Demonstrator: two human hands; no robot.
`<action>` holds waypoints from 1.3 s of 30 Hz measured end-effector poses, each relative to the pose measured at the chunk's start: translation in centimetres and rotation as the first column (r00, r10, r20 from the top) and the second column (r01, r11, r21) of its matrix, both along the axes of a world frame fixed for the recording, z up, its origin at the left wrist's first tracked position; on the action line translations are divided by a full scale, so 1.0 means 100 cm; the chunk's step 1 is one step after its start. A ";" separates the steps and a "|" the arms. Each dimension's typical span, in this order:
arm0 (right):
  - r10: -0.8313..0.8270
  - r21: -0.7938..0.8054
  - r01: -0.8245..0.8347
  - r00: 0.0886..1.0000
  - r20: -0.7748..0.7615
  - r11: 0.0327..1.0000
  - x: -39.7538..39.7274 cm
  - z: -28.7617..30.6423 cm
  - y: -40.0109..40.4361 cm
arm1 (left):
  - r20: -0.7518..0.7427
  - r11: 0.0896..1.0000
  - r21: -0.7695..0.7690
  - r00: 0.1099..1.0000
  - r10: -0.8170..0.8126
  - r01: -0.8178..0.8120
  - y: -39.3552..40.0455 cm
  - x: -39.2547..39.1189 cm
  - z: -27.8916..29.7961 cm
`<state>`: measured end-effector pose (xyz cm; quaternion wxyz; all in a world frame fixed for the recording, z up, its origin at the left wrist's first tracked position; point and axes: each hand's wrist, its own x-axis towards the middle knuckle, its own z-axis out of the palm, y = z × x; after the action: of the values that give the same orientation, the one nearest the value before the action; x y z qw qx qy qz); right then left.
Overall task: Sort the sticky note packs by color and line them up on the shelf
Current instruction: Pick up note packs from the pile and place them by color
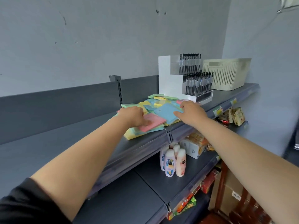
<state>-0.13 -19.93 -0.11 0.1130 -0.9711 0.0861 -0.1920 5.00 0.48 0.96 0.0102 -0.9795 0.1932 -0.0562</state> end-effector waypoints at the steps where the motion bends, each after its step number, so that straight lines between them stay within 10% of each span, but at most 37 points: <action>1: -0.010 -0.017 0.010 1.000 -0.019 1.000 0.006 -0.001 0.001 | -0.010 1.000 -0.008 1.000 -0.001 0.001 0.000 0.002 0.001; 11: -0.112 0.109 0.118 0.992 -0.061 0.987 0.036 -0.010 0.006 | -0.143 0.895 -0.445 0.989 -0.031 -0.036 0.000 -0.004 0.003; 17: -0.032 0.402 -0.091 0.957 0.289 0.911 0.019 -0.003 0.016 | -0.157 0.769 -0.639 0.975 -0.157 0.021 0.016 -0.023 0.005; 25: 0.113 0.545 -0.462 0.825 0.554 0.699 -0.027 0.013 0.064 | 0.011 0.713 -0.698 0.997 -0.082 0.067 0.075 -0.055 0.012; 32: 0.249 0.686 -0.566 0.822 0.511 0.457 -0.043 0.011 0.128 | 0.076 0.752 -0.658 0.996 0.042 0.018 0.153 -0.100 0.022; 39: 0.385 0.703 -0.561 0.823 0.418 0.437 -0.038 0.009 0.194 | 0.101 0.756 -0.649 0.975 0.198 -0.086 0.232 -0.134 0.026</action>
<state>-3.93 -0.48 0.84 0.5943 -0.7723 -0.1251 -0.1862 -8.42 23.70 3.54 -0.3044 -0.9278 0.0858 -0.1980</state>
